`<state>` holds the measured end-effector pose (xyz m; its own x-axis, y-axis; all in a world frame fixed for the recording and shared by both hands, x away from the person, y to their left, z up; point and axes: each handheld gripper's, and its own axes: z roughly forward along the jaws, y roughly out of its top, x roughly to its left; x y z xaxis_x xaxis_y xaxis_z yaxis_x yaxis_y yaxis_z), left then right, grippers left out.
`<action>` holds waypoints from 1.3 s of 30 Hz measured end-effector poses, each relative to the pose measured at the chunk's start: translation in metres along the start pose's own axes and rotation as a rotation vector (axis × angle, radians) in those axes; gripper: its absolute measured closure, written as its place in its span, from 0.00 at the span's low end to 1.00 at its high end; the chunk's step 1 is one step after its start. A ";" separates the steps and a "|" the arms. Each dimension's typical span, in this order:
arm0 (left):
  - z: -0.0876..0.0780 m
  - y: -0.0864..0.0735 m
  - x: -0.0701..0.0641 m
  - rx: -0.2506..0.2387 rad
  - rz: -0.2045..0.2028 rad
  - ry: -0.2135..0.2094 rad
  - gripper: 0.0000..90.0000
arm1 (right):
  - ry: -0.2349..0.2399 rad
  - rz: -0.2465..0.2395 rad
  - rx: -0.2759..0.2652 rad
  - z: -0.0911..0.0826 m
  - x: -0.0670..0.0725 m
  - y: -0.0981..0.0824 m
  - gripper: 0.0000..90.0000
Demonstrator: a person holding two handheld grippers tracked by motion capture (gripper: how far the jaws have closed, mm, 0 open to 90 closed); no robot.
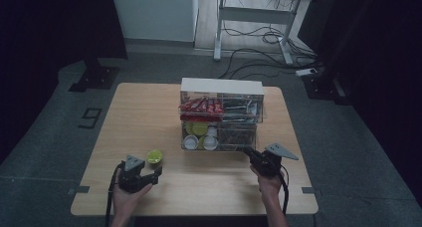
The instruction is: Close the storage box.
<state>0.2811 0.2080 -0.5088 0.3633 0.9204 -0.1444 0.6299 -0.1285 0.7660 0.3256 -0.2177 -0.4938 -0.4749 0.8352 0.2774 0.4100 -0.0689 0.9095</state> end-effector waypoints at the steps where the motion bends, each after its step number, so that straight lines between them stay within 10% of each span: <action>1: 0.000 0.000 0.000 0.000 0.000 0.001 0.30 | 0.000 0.000 0.000 0.000 0.000 0.000 0.99; 39: -0.001 -0.001 0.007 0.004 -0.012 0.007 0.30 | -0.029 0.041 0.136 0.005 -0.005 -0.021 0.99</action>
<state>0.2823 0.2151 -0.5096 0.3511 0.9244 -0.1491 0.6371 -0.1192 0.7615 0.3231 -0.2177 -0.5161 -0.4341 0.8485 0.3025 0.5309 -0.0303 0.8469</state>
